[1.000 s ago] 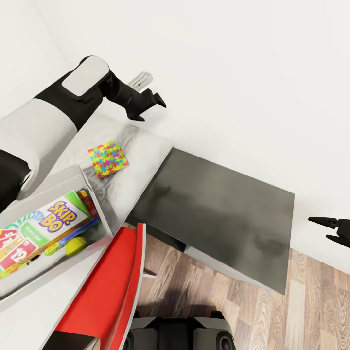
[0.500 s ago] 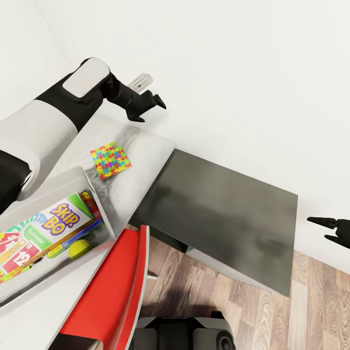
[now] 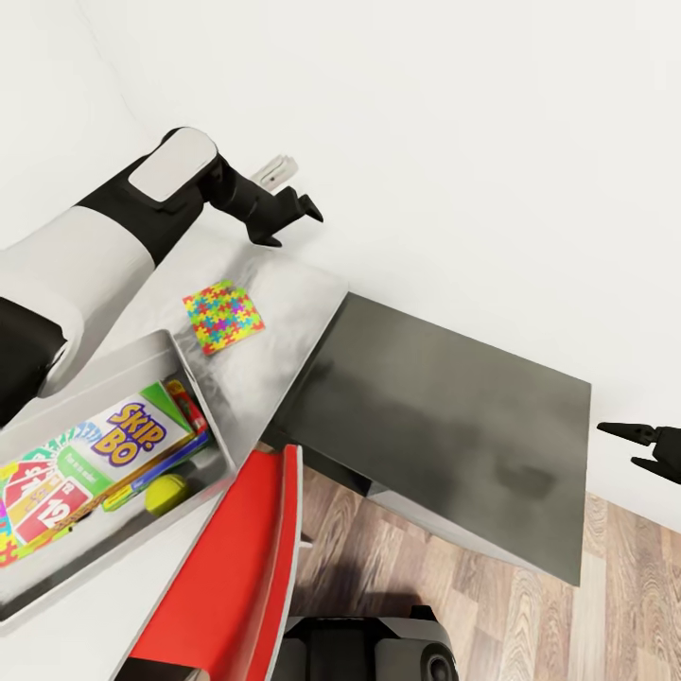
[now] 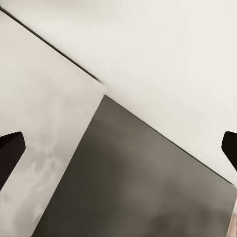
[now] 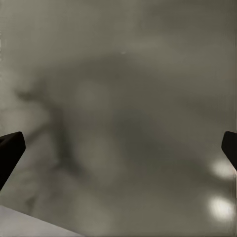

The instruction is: Put all the toys in the child's room - the three board games (two on the bed and one on the table), the two jigsaw puzzles on the table, and the tennis ball on the table - inside the toy box on the table in the child's room.

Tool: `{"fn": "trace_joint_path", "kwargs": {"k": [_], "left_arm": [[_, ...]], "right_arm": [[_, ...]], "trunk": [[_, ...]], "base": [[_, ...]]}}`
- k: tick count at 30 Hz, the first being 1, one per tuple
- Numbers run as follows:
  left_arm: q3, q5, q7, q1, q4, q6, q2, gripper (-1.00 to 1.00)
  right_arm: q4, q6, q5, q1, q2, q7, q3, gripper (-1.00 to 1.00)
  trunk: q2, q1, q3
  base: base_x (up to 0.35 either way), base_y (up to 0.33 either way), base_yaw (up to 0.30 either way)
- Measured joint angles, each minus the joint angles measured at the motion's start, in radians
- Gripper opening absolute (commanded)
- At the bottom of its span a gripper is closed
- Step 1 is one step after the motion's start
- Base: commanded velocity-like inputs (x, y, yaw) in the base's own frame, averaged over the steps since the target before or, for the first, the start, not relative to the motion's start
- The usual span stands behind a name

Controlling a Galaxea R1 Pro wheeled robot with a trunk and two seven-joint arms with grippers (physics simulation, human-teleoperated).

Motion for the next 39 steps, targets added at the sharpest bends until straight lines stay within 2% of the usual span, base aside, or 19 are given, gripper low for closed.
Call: {"fn": "trace_joint_path", "kwargs": {"k": [23, 39], "left_arm": [[0.000, -0.005, 0.000, 0.009, 0.000, -0.001, -0.002, 1.00], [0.000, -0.004, 0.000, 0.010, 0.000, 0.000, -0.001, 1.00]], "right_arm": [[0.000, 0.000, 0.000, 0.000, 0.002, 0.000, 0.000, 1.00], [0.000, 0.000, 0.000, 0.000, 0.017, 0.000, 0.000, 1.00]], "trunk": [[0.000, 0.000, 0.000], [0.000, 0.000, 0.000]], "base": [[0.003, 0.005, -0.001], [0.000, 0.000, -0.021]]}}
